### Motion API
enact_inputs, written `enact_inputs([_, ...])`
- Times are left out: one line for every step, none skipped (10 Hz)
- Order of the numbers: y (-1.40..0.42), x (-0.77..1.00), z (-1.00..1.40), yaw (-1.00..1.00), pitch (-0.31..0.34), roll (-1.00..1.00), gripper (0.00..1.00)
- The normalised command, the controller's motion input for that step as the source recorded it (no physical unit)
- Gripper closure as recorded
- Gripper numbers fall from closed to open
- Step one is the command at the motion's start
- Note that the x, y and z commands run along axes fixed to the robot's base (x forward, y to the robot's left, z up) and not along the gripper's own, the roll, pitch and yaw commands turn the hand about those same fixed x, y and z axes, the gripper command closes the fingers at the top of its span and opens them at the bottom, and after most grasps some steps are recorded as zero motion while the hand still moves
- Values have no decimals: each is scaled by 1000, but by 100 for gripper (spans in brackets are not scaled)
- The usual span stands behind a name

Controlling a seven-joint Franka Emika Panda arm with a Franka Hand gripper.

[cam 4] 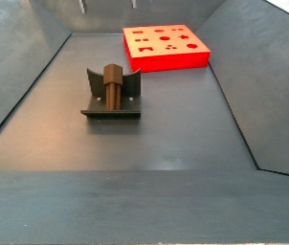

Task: Pick up the 3 prong object. Move up. Rotate the 3 prong object. Place the 3 prong object on the fixture. Regrasp the 3 prong object. Move to above the board. Insert the 3 prong object.
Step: Regrasp the 3 prong object.

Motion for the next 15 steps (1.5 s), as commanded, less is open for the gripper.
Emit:
enact_inputs([-19, -11, 10, 12, 3, 1000, 0])
enact_inputs([-19, -6, 13, 13, 6, 1000, 0])
enact_inputs([-22, 15, -1, 16, 13, 1000, 0])
enact_inputs([-25, 25, -9, 18, 17, 1000, 0])
enact_inputs([-26, 44, -19, 22, 28, 1000, 0])
enact_inputs([-30, 59, -22, 26, 41, 1000, 0])
enact_inputs([-31, 69, -23, 31, 54, 1000, 0])
enact_inputs([-33, 80, -27, 38, 70, 1000, 0])
enact_inputs([-35, 92, -28, 46, 90, 1000, 0])
enact_inputs([-42, 104, -21, 63, 121, 1000, 0])
enact_inputs([-44, 113, -25, 81, 149, 1000, 0])
enact_inputs([-47, 129, -29, 119, 189, 1000, 0])
enact_inputs([-49, 139, -30, 153, 207, 937, 0])
enact_inputs([-53, 154, -31, 175, 194, 766, 0])
enact_inputs([-54, 166, -30, 200, 175, 596, 0])
